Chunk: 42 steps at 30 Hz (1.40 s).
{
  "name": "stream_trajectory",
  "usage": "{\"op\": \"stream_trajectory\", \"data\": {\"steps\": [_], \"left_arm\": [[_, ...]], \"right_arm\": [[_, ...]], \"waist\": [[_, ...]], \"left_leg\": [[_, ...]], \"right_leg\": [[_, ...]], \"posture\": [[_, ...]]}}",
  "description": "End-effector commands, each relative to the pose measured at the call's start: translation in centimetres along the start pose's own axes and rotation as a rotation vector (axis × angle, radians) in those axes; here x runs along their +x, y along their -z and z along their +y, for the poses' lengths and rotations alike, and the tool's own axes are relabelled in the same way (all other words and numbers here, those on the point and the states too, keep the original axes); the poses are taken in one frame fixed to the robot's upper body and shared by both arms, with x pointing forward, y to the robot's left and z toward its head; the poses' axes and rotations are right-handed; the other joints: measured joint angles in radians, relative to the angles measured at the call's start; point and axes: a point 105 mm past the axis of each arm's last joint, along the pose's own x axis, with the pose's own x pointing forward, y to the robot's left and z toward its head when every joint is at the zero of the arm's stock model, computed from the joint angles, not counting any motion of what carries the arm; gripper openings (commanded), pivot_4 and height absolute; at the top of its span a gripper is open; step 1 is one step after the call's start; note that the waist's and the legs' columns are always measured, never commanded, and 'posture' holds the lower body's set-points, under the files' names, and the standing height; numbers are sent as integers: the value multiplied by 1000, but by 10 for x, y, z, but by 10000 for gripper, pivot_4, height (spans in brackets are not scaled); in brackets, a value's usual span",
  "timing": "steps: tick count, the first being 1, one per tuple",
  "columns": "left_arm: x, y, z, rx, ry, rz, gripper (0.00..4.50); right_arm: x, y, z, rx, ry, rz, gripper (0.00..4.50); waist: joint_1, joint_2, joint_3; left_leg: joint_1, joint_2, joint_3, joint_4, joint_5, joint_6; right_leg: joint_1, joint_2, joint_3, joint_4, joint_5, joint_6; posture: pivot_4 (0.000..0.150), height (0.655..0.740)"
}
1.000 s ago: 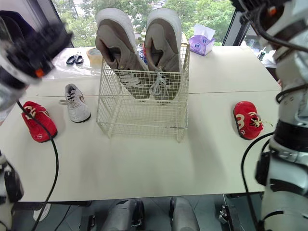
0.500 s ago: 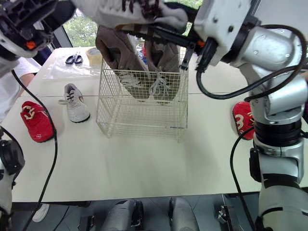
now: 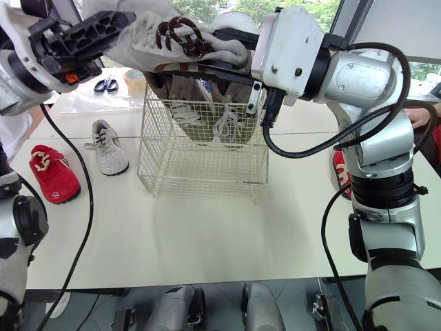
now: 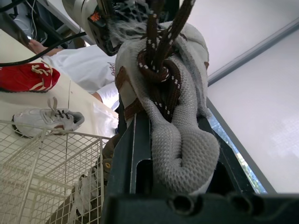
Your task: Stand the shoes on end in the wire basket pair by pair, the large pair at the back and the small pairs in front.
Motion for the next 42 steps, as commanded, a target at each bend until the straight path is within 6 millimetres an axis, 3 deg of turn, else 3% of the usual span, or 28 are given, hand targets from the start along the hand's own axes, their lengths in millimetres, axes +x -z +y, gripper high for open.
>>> {"op": "stream_trajectory", "data": {"steps": [1, 3, 4, 5, 8, 10, 11, 14, 19, 25, 37, 42], "left_arm": [[-6, -16, -8, 36, 9, -81, 2654], [-11, -23, -7, 32, -5, -145, 2654], [-14, -26, -6, 33, -16, -187, 2657], [-18, -30, -5, 35, -31, -237, 2657], [-29, -40, -5, 46, -69, -416, 2657], [-30, -44, -9, 43, -59, -518, 2657], [-29, -46, -10, 41, -55, -558, 2657], [-22, -48, -10, 2, -27, -688, 2657], [-2, -23, 0, -39, -17, -693, 2657], [12, -3, 6, -80, -8, -649, 2657], [16, 21, 13, -108, -42, -600, 2657], [14, 23, 16, -115, -55, -603, 2657]], "right_arm": [[-2, -13, -6, -64, 16, -31, 5475], [-6, -3, -11, -27, 55, 9, 5475], [-11, 3, -15, 33, 97, 26, 13980], [-18, 9, -24, 108, 171, 32, 17269], [-42, 10, -47, 464, 431, -116, 32911], [-49, 12, -49, 671, 536, -224, 42991], [-50, 13, -50, 753, 583, -271, 44131], [-43, 12, -48, 1077, 700, -502, 44131], [3, 0, -31, 1387, 666, -704, 44131], [23, -7, -28, 1415, 615, -730, 44131], [35, -18, -31, 1387, 571, -757, 44131], [36, -19, -32, 1381, 557, -762, 23059]], "waist": [[0, 0, 0], [1, 0, 0], [1, 0, 0], [1, 0, 0], [1, -1, 0], [2, -1, 0], [2, -1, 0], [2, -1, -1], [0, 0, -1], [1, 0, -1], [-2, 0, -1], [-1, 0, -1]], "left_leg": [[0, 0, 0, 0, 0, 0], [0, 0, 0, 0, 0, 0], [0, 0, 0, 0, 0, 0], [0, 0, 0, 0, 0, 0], [1, 0, -1, 0, 0, 0], [1, 0, -1, 1, 1, -1], [1, 0, -1, 1, 1, -1], [3, 0, -1, 0, 1, -2], [5, 0, -1, 0, 2, -3], [5, 0, -1, 1, 2, -2], [5, 0, -1, 0, 0, 1], [5, 0, -1, 0, -1, 2]], "right_leg": [[0, 0, 0, 0, 0, 0], [0, 0, 0, 0, 0, 0], [0, 0, 0, 0, 0, 0], [0, -1, 0, 1, 0, 0], [1, -1, 0, 2, 0, 0], [1, -2, 0, 3, 1, -1], [1, -2, 0, 4, 1, -1], [1, -2, 0, 7, 1, -1], [2, -1, 1, 11, 1, -1], [2, 0, 1, 11, 1, -1], [2, 0, 1, 10, 1, -1], [2, 0, 1, 10, 1, -1]], "posture": [[1500, 7400], [1500, 7400], [1500, 7400], [1500, 7400], [1500, 7400], [1500, 7400], [1500, 7400], [1500, 7400], [1500, 7400], [1500, 7400], [1500, 7400], [1500, 7400]]}}
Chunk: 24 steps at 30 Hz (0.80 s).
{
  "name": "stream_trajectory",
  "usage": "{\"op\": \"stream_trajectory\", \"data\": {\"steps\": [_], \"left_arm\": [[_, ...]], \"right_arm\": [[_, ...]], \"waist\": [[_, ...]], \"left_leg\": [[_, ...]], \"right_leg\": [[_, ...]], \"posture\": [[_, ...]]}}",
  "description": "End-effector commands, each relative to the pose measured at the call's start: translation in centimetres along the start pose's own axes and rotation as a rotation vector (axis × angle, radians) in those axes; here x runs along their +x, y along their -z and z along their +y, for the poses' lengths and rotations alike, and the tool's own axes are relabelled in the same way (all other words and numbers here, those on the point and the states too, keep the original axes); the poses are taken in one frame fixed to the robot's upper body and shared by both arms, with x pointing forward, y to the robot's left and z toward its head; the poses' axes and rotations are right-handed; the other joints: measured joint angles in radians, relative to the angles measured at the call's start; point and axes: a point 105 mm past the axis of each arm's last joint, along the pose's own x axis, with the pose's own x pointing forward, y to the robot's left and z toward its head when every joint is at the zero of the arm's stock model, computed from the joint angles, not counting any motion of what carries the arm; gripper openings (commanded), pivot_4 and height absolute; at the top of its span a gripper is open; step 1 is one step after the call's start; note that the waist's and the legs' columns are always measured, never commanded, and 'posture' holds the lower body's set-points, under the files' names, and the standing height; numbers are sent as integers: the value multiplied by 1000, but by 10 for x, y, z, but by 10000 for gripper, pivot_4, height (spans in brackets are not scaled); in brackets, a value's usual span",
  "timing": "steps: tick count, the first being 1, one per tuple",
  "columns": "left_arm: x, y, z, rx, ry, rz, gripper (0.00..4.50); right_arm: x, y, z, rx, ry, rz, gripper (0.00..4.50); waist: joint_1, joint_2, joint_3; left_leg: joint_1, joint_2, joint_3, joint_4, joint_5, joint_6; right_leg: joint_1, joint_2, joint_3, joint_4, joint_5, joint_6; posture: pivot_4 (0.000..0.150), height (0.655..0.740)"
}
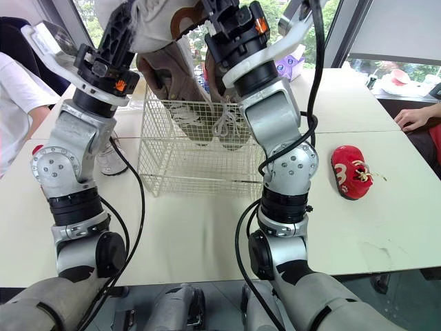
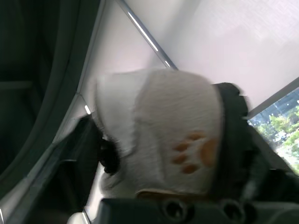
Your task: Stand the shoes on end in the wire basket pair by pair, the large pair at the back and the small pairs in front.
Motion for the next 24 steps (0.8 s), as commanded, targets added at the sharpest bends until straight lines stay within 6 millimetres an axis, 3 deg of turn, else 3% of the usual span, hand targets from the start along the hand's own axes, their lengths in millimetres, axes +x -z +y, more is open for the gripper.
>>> {"op": "stream_trajectory", "data": {"steps": [1, 2, 4, 6, 10, 15, 18, 21, 24], "left_arm": [[-1, -1, -4, 20, 6, -3, 2657], [-2, 1, -3, 19, 1, 2, 2657], [-3, 6, -1, 28, -13, 29, 12797], [-4, 10, -1, 37, -20, 49, 20560], [-13, 18, 1, 88, -69, 126, 43008], [-41, 36, -4, 191, -180, 293, 44118], [-67, 58, -5, 333, -262, 503, 44118], [-92, 62, -1, 492, -347, 644, 44118], [-99, 55, -8, 513, -371, 608, 44118]], "right_arm": [[8, -5, 24, -15, -103, -16, 18519], [8, -6, 24, -18, -104, -16, 14245], [8, -6, 23, -22, -102, -16, 7496], [9, -7, 23, -24, -102, -15, 7406], [11, -14, 23, -54, -108, -24, 7406], [16, -51, 20, -112, -120, -84, 7406], [14, -79, 19, -242, -139, -63, 7406], [-6, -100, 20, -466, -214, 116, 7406], [-27, -107, 16, -625, -265, 350, 7406]], "waist": [[0, 0, 0], [-1, 0, 0], [-1, 0, 0], [-1, 0, 0], [-1, 0, 0], [-2, 0, 0], [0, 0, 0], [4, 1, 0], [8, 1, 1]], "left_leg": [[0, 0, 0, 0, 0, 0], [0, 0, 0, 0, 0, 0], [0, 0, 0, 0, 0, 1], [0, 0, 0, 0, 0, 1], [0, 0, 0, 0, -1, 1], [0, 0, 0, -1, -1, 1], [0, 0, 0, -1, -1, 1], [0, 0, 0, -1, -2, 3], [-2, 0, 0, -1, -3, 5]], "right_leg": [[0, 0, 0, 0, 0, 0], [0, 0, 0, 0, 0, 0], [0, 0, 0, -1, 0, 0], [0, 0, 0, -1, 0, 0], [0, 0, 0, -1, 0, 0], [0, 0, 0, -1, 0, 0], [0, 0, 0, -1, 0, 0], [0, -1, 0, -4, 0, -1], [0, -1, 0, -9, -2, -3]], "posture": [[1500, 7400], [1500, 7400], [1500, 7400], [1500, 7400], [1500, 7400], [1500, 7400], [1500, 7400], [1500, 7400], [1500, 7400]]}}
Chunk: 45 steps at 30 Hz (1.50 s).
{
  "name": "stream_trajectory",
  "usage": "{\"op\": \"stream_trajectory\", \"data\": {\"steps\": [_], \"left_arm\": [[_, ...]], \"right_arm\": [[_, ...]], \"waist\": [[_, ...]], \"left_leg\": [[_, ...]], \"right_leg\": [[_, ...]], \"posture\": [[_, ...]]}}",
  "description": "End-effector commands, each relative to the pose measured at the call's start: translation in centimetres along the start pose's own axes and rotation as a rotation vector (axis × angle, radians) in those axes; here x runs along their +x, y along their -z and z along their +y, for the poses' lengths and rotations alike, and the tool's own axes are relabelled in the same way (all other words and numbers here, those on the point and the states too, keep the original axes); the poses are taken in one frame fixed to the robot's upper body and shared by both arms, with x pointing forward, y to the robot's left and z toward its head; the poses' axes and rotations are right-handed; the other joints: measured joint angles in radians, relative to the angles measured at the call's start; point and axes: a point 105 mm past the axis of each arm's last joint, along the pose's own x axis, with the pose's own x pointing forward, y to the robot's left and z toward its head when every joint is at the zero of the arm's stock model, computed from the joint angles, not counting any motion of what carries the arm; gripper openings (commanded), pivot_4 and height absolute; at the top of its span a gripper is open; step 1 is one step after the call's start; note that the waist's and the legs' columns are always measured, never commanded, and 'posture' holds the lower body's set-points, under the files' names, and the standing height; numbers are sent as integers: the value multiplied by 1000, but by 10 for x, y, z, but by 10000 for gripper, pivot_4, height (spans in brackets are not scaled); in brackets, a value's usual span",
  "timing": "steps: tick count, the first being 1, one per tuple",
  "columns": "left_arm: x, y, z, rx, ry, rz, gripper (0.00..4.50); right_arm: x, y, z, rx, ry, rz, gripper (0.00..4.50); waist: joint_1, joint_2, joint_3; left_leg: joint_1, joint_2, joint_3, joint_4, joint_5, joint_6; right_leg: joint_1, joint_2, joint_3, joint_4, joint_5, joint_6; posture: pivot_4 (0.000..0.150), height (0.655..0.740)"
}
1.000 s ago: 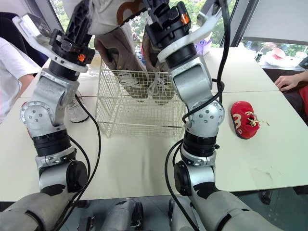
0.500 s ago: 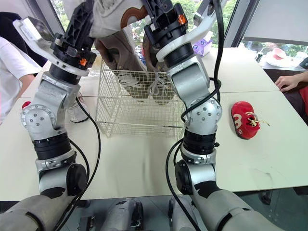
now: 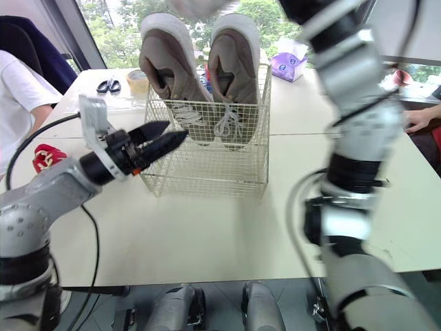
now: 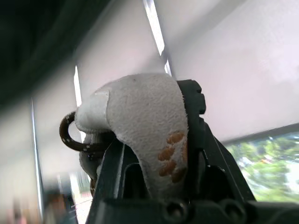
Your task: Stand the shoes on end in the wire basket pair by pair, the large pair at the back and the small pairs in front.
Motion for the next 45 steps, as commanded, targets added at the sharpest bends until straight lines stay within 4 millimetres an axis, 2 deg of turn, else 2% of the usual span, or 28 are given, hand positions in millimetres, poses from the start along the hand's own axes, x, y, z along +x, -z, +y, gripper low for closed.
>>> {"op": "stream_trajectory", "data": {"steps": [1, 4, 7, 12, 16, 24, 28, 31, 32, 37, 41, 43, 45], "left_arm": [[-11, -14, -11, 52, -5, -69, 44118], [-17, -4, -18, 58, 4, -24, 44118], [-20, 4, -16, 50, -13, 1, 44118], [-21, 7, -15, 37, -13, 13, 44118], [-20, 7, -10, 41, -30, 17, 44118], [-17, 6, -5, 44, -40, 14, 44118], [-16, 6, -5, 43, -41, 13, 45000], [-17, 6, -2, 40, -51, 6, 45000], [-18, 6, -1, 41, -53, 6, 45000], [-21, 7, 1, 39, -57, 12, 45000], [-29, 4, 6, 45, -67, 27, 45000], [-35, -4, 15, 48, -97, 9, 45000], [-42, -23, 28, 29, -145, -58, 45000]], "right_arm": [[-16, -4, 12, -133, -178, 194, 7406], [-28, 11, 8, -216, -253, 387, 7406], [-38, 36, 3, -291, -328, 536, 7406], [-42, 67, -2, -340, -415, 639, 7406], [-51, 105, -17, -435, -450, 748, 7406], [-62, 130, -33, -317, -436, 772, 7406], [-70, 140, -43, -317, -399, 801, 25330], [-72, 140, -46, -327, -385, 803, 40941], [-71, 137, -46, -330, -379, 796, 44566], [-69, 114, -37, -332, -384, 778, 44566], [-71, 89, -21, -299, -370, 761, 44566], [-72, 77, -14, -295, -341, 754, 44566], [-70, 63, -11, -305, -296, 730, 44566]], "waist": [[-5, 0, 0], [-17, 1, 0], [-16, 1, 0], [-5, 1, 0], [-6, 1, 0], [-6, 1, 0], [-7, 1, 0], [-7, 1, 0], [-7, 1, 0], [-6, 1, 0], [-5, 1, 0], [-6, 1, 0], [-6, 1, 0]], "left_leg": [[0, 0, 0, 0, 0, 1], [0, 1, 2, -1, -1, 1], [4, 2, 2, -2, -1, 1], [3, 2, 2, -1, 0, -1], [3, 1, 2, 0, 0, 0], [3, 1, 2, 0, 3, -6], [3, 1, 2, 0, 3, -6], [3, 1, 2, 0, 3, -6], [3, 1, 2, 0, 3, -6], [3, 1, 2, 0, 3, -6], [3, 1, 2, 0, 3, -5], [3, 1, 2, 0, 1, -2], [3, 1, 1, 0, 0, -2]], "right_leg": [[0, 0, 0, -2, 0, 0], [0, 1, 1, -4, 1, 1], [1, 2, 2, -3, 0, 1], [2, 2, 2, -3, 1, -2], [3, 2, 2, -5, 1, -2], [3, 1, 1, -5, 3, 0], [3, 2, 1, -5, 3, 0], [3, 1, 1, -5, 3, 0], [3, 1, 1, -5, 3, 0], [3, 1, 1, -4, 3, 0], [3, 1, 1, -4, 2, -1], [3, 1, 1, -4, 1, -2], [3, 1, 1, -4, 1, -2]], "posture": [[1500, 7400], [1500, 7400], [1500, 7400], [1500, 7400], [1500, 7400], [1500, 7400], [1500, 7400], [1500, 7400], [1500, 7400], [1500, 7400], [1500, 7400], [1500, 7400], [1500, 7400]]}}
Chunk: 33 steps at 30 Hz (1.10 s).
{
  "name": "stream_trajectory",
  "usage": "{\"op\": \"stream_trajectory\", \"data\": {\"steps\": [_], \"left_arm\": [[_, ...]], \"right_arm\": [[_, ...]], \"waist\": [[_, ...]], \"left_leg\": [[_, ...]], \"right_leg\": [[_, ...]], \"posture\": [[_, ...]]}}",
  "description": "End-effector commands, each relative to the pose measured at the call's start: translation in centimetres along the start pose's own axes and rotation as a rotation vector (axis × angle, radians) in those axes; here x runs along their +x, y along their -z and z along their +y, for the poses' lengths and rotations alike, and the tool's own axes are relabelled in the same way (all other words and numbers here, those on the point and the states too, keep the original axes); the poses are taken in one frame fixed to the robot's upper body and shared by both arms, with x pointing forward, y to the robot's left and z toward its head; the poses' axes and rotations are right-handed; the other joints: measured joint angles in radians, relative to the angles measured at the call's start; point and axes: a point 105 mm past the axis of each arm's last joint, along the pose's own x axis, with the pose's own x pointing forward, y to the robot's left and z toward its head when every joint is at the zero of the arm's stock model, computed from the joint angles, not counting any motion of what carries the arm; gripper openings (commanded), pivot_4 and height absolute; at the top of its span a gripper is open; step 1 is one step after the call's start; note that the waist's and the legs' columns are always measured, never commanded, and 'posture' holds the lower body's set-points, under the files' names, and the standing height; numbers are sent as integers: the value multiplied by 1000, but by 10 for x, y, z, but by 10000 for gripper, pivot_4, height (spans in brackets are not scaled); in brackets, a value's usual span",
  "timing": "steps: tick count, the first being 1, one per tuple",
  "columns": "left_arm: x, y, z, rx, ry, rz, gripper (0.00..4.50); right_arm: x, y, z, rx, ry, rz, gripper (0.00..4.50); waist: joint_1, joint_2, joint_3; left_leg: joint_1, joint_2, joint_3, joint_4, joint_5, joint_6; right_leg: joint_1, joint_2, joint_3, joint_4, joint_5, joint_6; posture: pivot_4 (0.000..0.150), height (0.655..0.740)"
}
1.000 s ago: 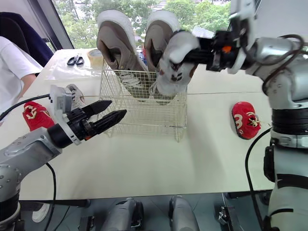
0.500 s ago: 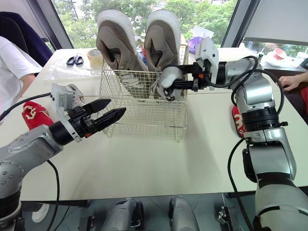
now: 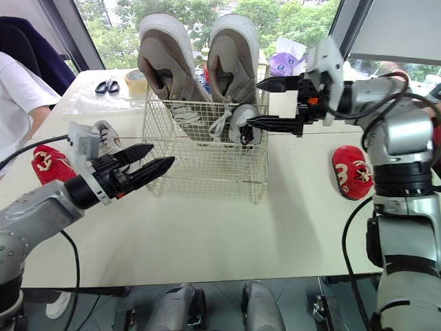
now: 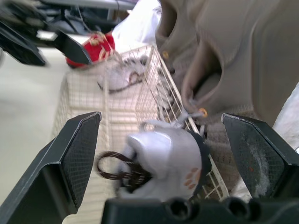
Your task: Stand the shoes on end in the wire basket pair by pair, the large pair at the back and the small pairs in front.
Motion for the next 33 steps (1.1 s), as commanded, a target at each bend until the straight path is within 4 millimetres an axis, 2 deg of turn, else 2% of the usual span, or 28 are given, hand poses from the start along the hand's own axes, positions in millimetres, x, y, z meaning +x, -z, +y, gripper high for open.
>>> {"op": "stream_trajectory", "data": {"steps": [1, 4, 6, 8, 9, 12, 17, 20, 25, 29, 31, 33], "left_arm": [[-16, -42, 25, -8, -86, -144, 45000], [-27, -72, 67, 54, -299, -163, 45000], [-32, -86, 98, 89, -471, -127, 45000], [-35, -91, 127, 79, -608, -43, 45000], [-37, -91, 144, 43, -687, 8, 45000], [-38, -85, 175, 1, -825, 144, 45000], [-28, -82, 207, -45, -933, 228, 45000], [-21, -73, 222, -102, -960, 258, 45000], [-12, -46, 232, -138, -947, 335, 45000], [-7, -10, 234, -167, -951, 447, 45000], [-8, -1, 236, -147, -961, 479, 39956], [-8, 3, 238, -129, -969, 492, 32800]], "right_arm": [[-20, -41, 0, -48, 103, -91, 44566], [-28, -65, 3, -45, 116, -162, 44566], [-21, -73, 17, -29, 39, -171, 44566], [-8, -71, 41, -16, -97, -119, 44566], [-2, -63, 53, -21, -162, -69, 44566], [7, -46, 70, -11, -258, 13, 44566], [9, -18, 83, -68, -321, 178, 44566], [8, -17, 85, -54, -317, 173, 44566], [6, -11, 86, -51, -287, 189, 44566], [6, -14, 87, -47, -263, 173, 44566], [4, -15, 86, -46, -245, 169, 45000], [3, -16, 86, -44, -235, 165, 45000]], "waist": [[0, 0, 0], [0, 0, 0], [0, 0, 0], [0, 0, 0], [0, 0, 0], [3, -1, -1], [9, -3, 0], [19, -4, 0], [19, -4, 0], [22, -5, 0], [22, -6, 0], [22, -6, 0]], "left_leg": [[0, 0, 0, 0, 0, 0], [0, 0, -1, 0, 0, 0], [1, 0, -1, 0, 0, 0], [1, 0, 0, 0, 0, 0], [1, 0, 0, -1, 0, 0], [1, 0, 0, -1, 0, 0], [-1, -1, 2, 1, 0, 0], [-2, -1, 3, 1, 0, -1], [-5, -1, 7, 0, 3, -5], [-11, -1, 8, 2, 4, -6], [-11, -1, 8, 2, 4, -6], [-11, -1, 8, 2, 4, -6]], "right_leg": [[0, 0, 0, 0, 0, 0], [0, 1, 0, 0, 0, -1], [0, 1, -1, 0, 1, -2], [0, 1, -1, 0, 1, -1], [0, 1, -1, 0, 1, -1], [1, 2, -1, 0, 2, 3], [0, 0, -1, 0, 3, 3], [-1, 1, -2, 0, 2, 3], [-6, 1, -2, 0, 3, 3], [-13, 1, -2, 3, 3, 4], [-13, 1, -2, 3, 3, 4], [-13, 1, -2, 2, 3, 4]], "posture": [[1500, 7400], [1500, 7400], [1500, 7400], [1500, 7400], [1500, 7400], [1500, 7400], [1500, 7400], [1500, 7400], [1500, 7400], [1500, 7400], [1500, 7400], [1500, 7400]]}}
